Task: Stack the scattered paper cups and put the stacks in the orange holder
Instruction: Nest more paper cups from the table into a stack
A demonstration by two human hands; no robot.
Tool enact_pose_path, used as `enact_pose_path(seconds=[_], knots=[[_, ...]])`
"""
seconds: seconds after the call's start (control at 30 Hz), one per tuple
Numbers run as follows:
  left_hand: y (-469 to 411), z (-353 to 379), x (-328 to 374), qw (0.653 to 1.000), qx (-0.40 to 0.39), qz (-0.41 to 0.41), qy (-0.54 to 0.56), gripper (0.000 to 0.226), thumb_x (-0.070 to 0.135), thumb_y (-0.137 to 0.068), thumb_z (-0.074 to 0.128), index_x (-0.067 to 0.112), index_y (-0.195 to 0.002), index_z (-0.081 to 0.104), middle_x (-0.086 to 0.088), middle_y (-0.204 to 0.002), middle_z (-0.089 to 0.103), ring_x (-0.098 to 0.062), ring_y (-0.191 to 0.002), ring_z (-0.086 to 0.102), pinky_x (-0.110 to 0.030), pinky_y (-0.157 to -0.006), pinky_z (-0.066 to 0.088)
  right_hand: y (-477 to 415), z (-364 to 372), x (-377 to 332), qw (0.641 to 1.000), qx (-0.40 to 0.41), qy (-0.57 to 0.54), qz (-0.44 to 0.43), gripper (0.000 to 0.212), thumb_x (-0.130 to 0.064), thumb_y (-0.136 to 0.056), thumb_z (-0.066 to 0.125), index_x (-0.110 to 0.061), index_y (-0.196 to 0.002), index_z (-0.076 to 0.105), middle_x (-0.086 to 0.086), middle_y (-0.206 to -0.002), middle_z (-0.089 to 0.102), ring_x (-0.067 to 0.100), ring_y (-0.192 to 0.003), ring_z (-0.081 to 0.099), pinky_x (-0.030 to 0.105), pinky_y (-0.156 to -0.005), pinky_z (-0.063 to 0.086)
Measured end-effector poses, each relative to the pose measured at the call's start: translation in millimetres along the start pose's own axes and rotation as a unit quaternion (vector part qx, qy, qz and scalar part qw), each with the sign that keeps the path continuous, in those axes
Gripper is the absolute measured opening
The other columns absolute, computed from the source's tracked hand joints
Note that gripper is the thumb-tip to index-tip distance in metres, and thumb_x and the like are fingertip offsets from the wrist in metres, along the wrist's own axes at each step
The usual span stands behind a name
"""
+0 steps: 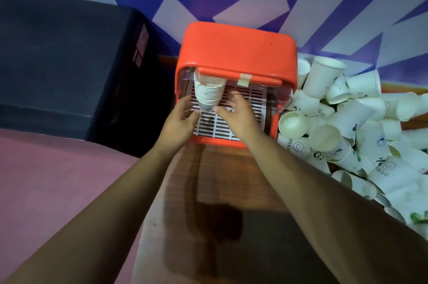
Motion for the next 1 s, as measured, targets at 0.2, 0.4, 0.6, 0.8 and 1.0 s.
enact_pose_path(seconds=[0.2, 0.4, 0.6, 0.8, 1.0], knots=[[64, 1, 18, 0.994, -0.01, 0.039, -0.105, 0.014, 0.014, -0.097, 0.059, 0.019, -0.11, 0.058, 0.007, -0.102, 0.064, -0.001, -0.092, 0.063, -0.008, -0.076, 0.045, 76, -58, 0, 0.997, 0.026, 0.077, -0.011, 0.051, -0.026, -0.092, 0.063, -0.016, -0.14, 0.049, 0.0, -0.143, 0.053, 0.012, -0.13, 0.049, 0.036, -0.109, 0.042], [102, 84, 62, 0.973, -0.127, 0.093, -0.168, 0.011, 0.011, -0.094, 0.062, 0.013, -0.105, 0.062, -0.003, -0.1, 0.068, -0.013, -0.091, 0.061, -0.009, -0.077, 0.044, 152, -163, 32, 0.983, 0.118, 0.14, -0.015, 0.042, -0.022, -0.089, 0.065, -0.016, -0.13, 0.057, 0.002, -0.129, 0.058, 0.015, -0.118, 0.055, 0.035, -0.101, 0.047], [113, 191, 80, 0.956, -0.174, 0.105, -0.212, 0.027, 0.016, -0.091, 0.066, 0.011, -0.116, 0.057, -0.007, -0.111, 0.062, -0.022, -0.099, 0.06, -0.038, -0.09, 0.051, 185, -254, 94, 0.962, 0.161, 0.213, 0.048, 0.046, -0.02, -0.09, 0.062, -0.014, -0.134, 0.052, 0.006, -0.132, 0.049, 0.02, -0.121, 0.05, 0.022, -0.093, 0.037], [84, 273, 88, 0.95, -0.183, 0.066, -0.244, 0.068, 0.039, -0.092, 0.067, 0.013, -0.148, 0.04, -0.015, -0.143, 0.051, -0.026, -0.118, 0.061, -0.044, -0.103, 0.049, 151, -269, 130, 0.962, 0.123, 0.241, 0.031, 0.059, -0.02, -0.085, 0.065, -0.012, -0.14, 0.044, 0.012, -0.131, 0.048, 0.027, -0.123, 0.047, 0.037, -0.101, 0.041], [72, 309, 71, 0.941, -0.164, 0.118, -0.271, 0.02, 0.023, -0.096, 0.061, 0.011, -0.081, 0.067, -0.007, -0.083, 0.068, -0.021, -0.079, 0.062, -0.034, -0.075, 0.048, 117, -259, 142, 0.975, 0.104, 0.197, -0.025, 0.05, -0.01, -0.079, 0.066, -0.014, -0.127, 0.055, 0.01, -0.115, 0.06, 0.029, -0.11, 0.055, 0.046, -0.095, 0.046]])
Point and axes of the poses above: each hand's wrist, its own y-axis away from the middle knuckle, its own z-axis out of the palm, x = y × z, the point moved 5 cm from there along -y, towards the middle knuckle
